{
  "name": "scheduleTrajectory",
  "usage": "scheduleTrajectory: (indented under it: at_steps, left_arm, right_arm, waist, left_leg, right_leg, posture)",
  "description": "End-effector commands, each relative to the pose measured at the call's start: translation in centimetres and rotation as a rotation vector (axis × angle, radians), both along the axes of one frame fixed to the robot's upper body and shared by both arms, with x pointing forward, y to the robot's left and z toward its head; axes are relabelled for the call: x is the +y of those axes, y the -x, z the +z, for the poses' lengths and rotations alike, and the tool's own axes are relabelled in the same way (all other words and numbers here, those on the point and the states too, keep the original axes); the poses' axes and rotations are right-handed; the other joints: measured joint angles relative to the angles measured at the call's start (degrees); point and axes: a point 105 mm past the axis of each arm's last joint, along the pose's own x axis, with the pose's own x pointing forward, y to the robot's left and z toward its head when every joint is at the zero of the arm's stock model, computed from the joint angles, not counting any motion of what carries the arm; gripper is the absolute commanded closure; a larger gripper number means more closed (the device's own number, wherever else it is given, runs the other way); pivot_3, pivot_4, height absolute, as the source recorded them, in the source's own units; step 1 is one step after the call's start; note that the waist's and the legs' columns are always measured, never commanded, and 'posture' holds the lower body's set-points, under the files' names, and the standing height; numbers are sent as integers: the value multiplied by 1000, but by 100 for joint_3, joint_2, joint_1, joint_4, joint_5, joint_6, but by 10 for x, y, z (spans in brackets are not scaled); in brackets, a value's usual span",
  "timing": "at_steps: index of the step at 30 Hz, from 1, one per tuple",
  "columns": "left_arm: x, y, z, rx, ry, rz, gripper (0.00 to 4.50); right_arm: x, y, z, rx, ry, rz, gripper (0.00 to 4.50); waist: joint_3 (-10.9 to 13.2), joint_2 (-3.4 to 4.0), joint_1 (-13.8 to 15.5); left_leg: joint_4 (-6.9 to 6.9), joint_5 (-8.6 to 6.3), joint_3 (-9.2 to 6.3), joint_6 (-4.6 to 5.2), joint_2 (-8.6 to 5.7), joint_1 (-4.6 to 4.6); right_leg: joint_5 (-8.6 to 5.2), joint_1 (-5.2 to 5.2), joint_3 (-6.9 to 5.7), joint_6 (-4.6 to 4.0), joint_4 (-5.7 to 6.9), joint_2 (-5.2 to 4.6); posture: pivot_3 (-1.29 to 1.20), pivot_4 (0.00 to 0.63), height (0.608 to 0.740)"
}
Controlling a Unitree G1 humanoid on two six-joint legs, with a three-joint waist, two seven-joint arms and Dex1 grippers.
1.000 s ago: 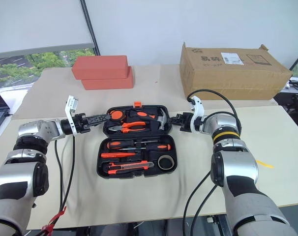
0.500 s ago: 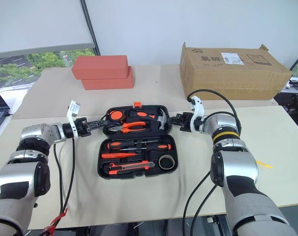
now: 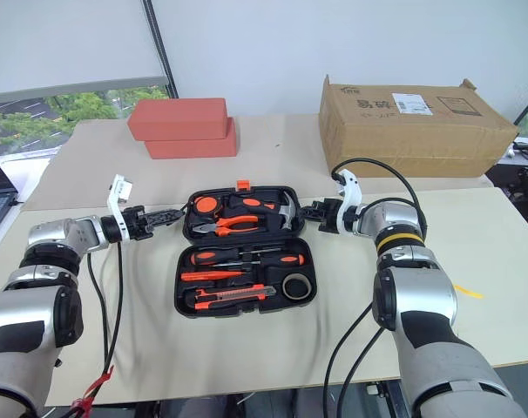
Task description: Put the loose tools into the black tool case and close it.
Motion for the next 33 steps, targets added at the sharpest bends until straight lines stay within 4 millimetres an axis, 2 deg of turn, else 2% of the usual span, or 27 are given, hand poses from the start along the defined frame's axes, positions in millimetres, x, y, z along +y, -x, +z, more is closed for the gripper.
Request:
scheduleTrajectory:
  at_steps: [1,6,10,13,15,21,25,31,33]
  left_arm:
    - [-5,-6,9,-25,-4,-3,3151]
    - [-7,-10,2,-9,-45,27,3151]
    - [-15,-10,7,-15,-20,-10,3151]
    - [-18,-11,7,-20,-17,-13,3836]
    - [-18,-12,10,-29,6,-6,4471]
    - [-24,-11,24,-53,69,-49,4471]
    - [-27,-9,32,-113,68,-103,4471]
    - [-37,-14,60,-309,4,-130,4471]
    - [-39,-18,66,-378,-36,-107,4471]
  right_arm:
    - [2,-7,21,-82,-11,2,4500]
    - [0,-7,22,-87,-6,0,4500]
    - [-1,-7,22,-90,-3,-1,4500]
    - [-1,-7,23,-92,-3,-1,4500]
    - [0,-7,23,-94,-2,1,4500]
    - [1,-9,28,-123,-24,3,4500]
    - [2,-11,46,-228,-71,13,4500]
    - [-2,-12,71,-392,-115,33,4500]
    - [-2,-9,74,-443,-108,64,4500]
  waist:
    - [0,0,0]
    - [0,0,-1]
    - [0,0,-1]
    - [0,0,-1]
    - [-1,1,10]
    - [-1,1,5]
    - [0,1,10]
    - [0,1,17]
    - [0,1,16]
  left_leg:
    - [0,0,0,0,0,0]
    - [0,0,0,0,0,-1]
    - [0,0,0,0,0,-1]
    - [0,0,0,0,0,-1]
    - [0,0,0,0,-1,1]
    - [1,0,-1,0,-2,2]
    - [0,0,0,0,-3,-4]
    - [-2,0,0,0,-4,-22]
    - [-4,1,1,0,-4,-27]
  right_leg:
    - [0,0,-1,0,0,0]
    - [0,0,-1,0,0,1]
    - [0,0,-1,0,0,1]
    - [0,0,-1,0,1,1]
    - [0,0,-1,0,0,-1]
    - [0,1,-2,0,0,-2]
    - [0,-1,-4,0,3,-2]
    - [0,-13,-11,0,-1,-1]
    - [1,-19,-10,0,-3,0]
  posture:
    - [0,150,711]
    - [0,150,711]
    - [0,150,711]
    - [0,150,711]
    - [0,150,711]
    - [0,150,711]
    - [0,150,711]
    - [0,150,711]
    - [0,150,711]
